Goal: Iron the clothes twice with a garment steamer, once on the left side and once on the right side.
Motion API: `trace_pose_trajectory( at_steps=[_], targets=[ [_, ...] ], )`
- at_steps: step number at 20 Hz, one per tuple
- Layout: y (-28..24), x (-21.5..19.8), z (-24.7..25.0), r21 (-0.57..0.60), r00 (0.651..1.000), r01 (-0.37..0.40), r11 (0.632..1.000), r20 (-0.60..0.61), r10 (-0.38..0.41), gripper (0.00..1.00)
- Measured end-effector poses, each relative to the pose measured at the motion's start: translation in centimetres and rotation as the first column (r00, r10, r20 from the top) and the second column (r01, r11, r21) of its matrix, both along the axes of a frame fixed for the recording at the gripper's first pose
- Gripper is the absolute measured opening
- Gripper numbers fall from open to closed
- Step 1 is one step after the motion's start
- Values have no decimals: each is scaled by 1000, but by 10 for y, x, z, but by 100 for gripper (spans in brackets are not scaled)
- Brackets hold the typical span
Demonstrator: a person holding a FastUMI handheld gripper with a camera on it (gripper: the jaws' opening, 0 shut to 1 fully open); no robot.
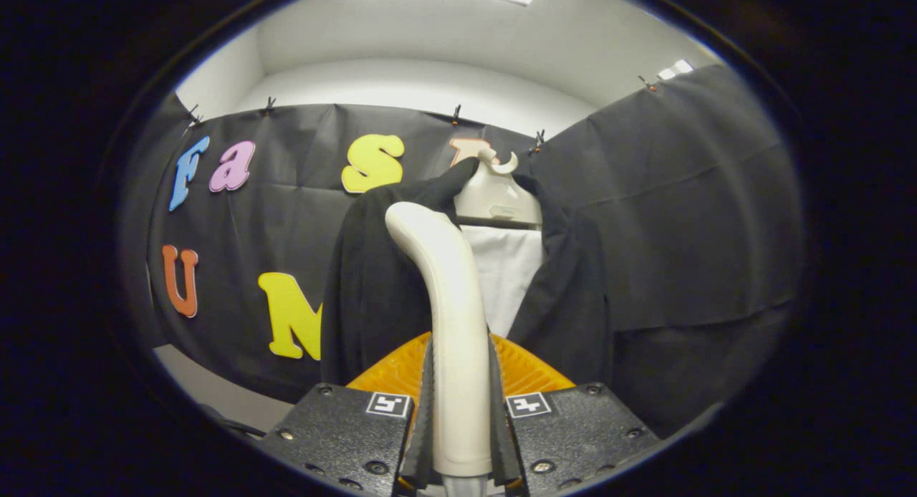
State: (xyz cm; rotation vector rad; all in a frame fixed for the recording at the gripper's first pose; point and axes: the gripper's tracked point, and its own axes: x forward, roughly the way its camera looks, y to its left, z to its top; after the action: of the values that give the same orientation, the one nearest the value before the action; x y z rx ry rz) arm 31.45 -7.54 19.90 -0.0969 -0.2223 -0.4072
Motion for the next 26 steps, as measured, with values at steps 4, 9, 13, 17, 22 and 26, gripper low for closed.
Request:
trace_pose_trajectory(
  at_steps=[4,9,13,17,22,26],
  targets=[
    [-1,-9,-23,12,999,-4,1000,-34,5,36],
    [-3,-18,-51,4,997,1,1000,-83,-1,35],
    [-7,-23,-70,26,994,5,1000,-109,-2,36],
    [-14,-28,-94,49,991,24,999,-133,-17,35],
    [-24,-35,-129,63,981,48,997,-190,-36,36],
    [-28,-37,-163,77,966,64,995,-255,-43,36]
  ],
)
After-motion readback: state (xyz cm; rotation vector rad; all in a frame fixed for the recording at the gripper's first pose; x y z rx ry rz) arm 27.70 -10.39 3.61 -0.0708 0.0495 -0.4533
